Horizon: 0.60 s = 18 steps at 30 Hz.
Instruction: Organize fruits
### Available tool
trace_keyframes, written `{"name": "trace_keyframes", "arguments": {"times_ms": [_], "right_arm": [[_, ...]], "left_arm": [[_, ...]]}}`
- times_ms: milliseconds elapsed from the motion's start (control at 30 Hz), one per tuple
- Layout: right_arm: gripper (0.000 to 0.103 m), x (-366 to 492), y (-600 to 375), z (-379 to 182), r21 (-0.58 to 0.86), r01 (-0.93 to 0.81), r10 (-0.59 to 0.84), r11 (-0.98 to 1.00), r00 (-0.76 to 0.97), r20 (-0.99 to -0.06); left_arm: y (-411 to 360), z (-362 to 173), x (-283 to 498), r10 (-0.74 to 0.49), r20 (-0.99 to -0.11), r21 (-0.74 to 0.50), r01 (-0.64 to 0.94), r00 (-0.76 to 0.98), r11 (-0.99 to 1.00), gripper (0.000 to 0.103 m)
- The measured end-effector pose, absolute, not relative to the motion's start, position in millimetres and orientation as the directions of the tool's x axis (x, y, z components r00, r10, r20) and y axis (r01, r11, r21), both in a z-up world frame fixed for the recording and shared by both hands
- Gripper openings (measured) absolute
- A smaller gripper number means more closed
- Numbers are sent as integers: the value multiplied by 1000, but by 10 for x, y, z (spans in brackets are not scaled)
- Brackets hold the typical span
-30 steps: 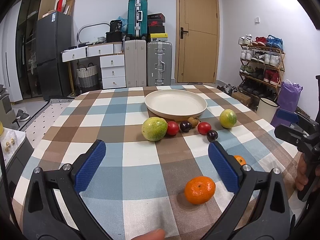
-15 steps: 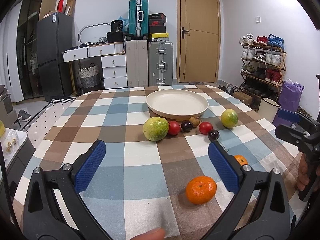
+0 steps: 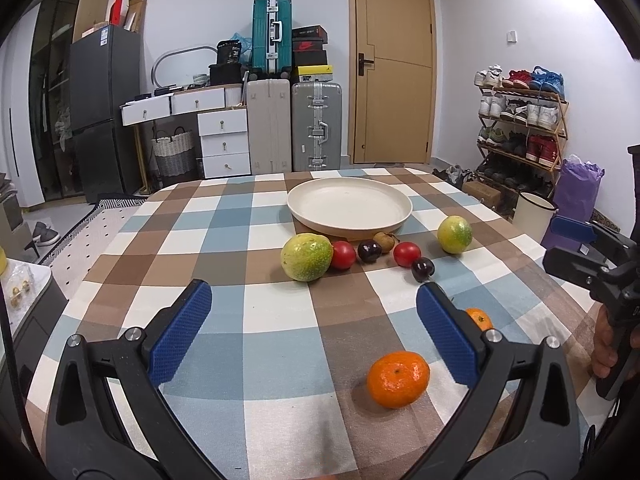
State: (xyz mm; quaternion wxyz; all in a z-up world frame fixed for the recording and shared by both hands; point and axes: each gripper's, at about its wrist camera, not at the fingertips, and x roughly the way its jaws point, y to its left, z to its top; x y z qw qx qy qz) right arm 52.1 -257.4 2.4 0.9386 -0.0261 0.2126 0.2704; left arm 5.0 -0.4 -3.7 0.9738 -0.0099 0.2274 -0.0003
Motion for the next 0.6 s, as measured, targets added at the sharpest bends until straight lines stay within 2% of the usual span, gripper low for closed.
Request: {"name": "trace_keyframes", "arguments": {"times_ms": [333, 600], "right_arm": [[103, 635, -2579, -4, 83, -495, 472, 865, 746, -469], [103, 727, -2478, -89, 70, -480, 426, 874, 691, -584]], "left_arm": [[-24, -13, 28, -10, -449, -14, 4, 893, 1000, 102], [-113, -96, 32, -76, -541, -6, 87, 838, 996, 102]]}}
